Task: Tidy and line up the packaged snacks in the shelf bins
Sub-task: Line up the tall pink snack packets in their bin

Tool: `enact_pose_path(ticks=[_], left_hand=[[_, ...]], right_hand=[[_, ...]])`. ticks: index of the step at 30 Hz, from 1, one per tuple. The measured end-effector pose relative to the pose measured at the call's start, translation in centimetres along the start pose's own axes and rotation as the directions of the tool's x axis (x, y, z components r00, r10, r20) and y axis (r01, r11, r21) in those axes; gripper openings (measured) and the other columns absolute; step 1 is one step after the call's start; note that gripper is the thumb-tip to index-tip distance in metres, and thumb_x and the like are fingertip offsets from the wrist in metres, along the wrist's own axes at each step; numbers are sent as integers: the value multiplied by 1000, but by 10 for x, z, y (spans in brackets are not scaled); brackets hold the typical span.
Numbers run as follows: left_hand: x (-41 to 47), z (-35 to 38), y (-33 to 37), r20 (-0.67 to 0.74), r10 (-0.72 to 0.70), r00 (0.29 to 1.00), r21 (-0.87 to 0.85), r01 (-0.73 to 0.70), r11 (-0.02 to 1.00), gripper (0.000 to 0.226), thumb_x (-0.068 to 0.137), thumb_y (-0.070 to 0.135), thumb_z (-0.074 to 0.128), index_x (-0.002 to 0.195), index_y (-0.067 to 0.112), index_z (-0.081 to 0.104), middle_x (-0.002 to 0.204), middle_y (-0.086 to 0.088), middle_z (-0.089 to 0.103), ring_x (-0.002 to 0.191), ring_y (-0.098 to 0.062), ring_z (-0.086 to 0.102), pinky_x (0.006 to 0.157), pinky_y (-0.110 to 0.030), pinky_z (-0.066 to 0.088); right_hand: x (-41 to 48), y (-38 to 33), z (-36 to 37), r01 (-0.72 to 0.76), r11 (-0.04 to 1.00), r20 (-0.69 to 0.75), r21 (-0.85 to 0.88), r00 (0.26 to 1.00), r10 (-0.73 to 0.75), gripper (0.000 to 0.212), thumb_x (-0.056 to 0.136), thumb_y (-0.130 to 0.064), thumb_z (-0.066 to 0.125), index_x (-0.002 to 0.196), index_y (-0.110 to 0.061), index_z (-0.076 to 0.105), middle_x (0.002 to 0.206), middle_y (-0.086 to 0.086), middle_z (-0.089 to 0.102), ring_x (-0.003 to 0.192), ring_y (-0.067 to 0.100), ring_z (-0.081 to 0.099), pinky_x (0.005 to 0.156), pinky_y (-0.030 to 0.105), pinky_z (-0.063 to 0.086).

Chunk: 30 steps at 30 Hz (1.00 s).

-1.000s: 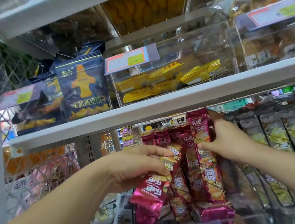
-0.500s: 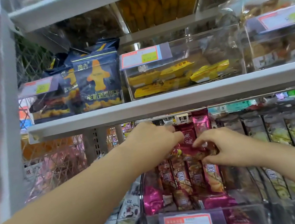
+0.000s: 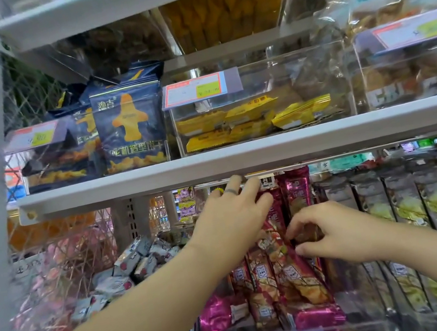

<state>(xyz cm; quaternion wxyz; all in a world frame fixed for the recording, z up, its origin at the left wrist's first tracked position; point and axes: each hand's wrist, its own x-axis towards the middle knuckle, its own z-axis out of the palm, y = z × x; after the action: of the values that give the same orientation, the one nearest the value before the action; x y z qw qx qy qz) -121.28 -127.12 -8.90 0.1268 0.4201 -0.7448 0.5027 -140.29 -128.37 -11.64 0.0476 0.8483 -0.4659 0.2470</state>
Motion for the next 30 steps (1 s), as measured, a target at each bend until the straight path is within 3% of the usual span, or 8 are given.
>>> enact_pose_path(ticks=[3,7,11,15,18,22,25,30], left_hand=[[10,7,8,46,-120,992,-143,126,982,58,88,39,61,133,19,32,138,-10,29,122,-33,39,79,-42,49],[23,18,17,171,-272,947,-315,314,896,67,88,42,61,139,21,23,143,-10,24,110,-34,55,79,-42,49],[24,35,18,380,-359,852,-533,519,668,75,81,41,70,140,23,27,138,-7,28,105,-31,59,84,-41,52],[22,44,8,555,-288,781,-495,588,640,33,86,29,66,109,8,54,95,-7,60,90,-24,62,69,-31,51],[19,44,4,708,-205,675,-466,666,583,38,88,34,63,114,8,51,92,-3,58,75,-16,56,65,-27,47],[19,44,9,851,-103,514,-421,787,452,82,89,43,61,146,9,14,110,-10,56,76,-18,61,69,-30,56],[21,46,13,865,-103,492,-413,813,411,92,89,46,60,150,12,-1,130,-15,50,87,-22,64,77,-30,56],[23,62,12,861,-141,490,-461,866,194,75,87,35,66,142,9,22,134,-16,45,93,-28,66,76,-37,59]], right_hand=[[-2,1,1,8,1000,-3,5,1000,-8,19,87,-35,65,105,-34,65,105,-20,60,97,-5,53,79,8,40],[-4,1,1,-10,1000,26,19,1000,10,15,87,-39,63,102,-39,65,103,-18,60,94,-2,55,86,21,47],[-3,2,0,-14,1000,68,26,998,13,17,88,-41,61,104,-41,64,111,-18,59,101,-3,54,90,22,46],[-1,2,-1,-24,999,127,34,992,20,20,89,-42,60,109,-41,63,120,-23,56,99,-7,55,85,17,46],[1,2,0,-11,1000,158,27,987,7,23,90,-40,60,112,-40,62,119,-25,55,83,-17,51,67,5,36],[1,3,1,-18,999,158,26,987,14,25,89,-39,61,115,-37,62,120,-22,57,101,-7,52,80,11,38],[1,2,2,-27,999,154,38,988,21,26,89,-38,61,115,-37,61,117,-21,57,95,-8,53,77,11,41],[-2,2,4,-65,995,107,76,993,56,24,89,-38,61,112,-35,64,109,-18,61,93,0,60,86,25,51]])
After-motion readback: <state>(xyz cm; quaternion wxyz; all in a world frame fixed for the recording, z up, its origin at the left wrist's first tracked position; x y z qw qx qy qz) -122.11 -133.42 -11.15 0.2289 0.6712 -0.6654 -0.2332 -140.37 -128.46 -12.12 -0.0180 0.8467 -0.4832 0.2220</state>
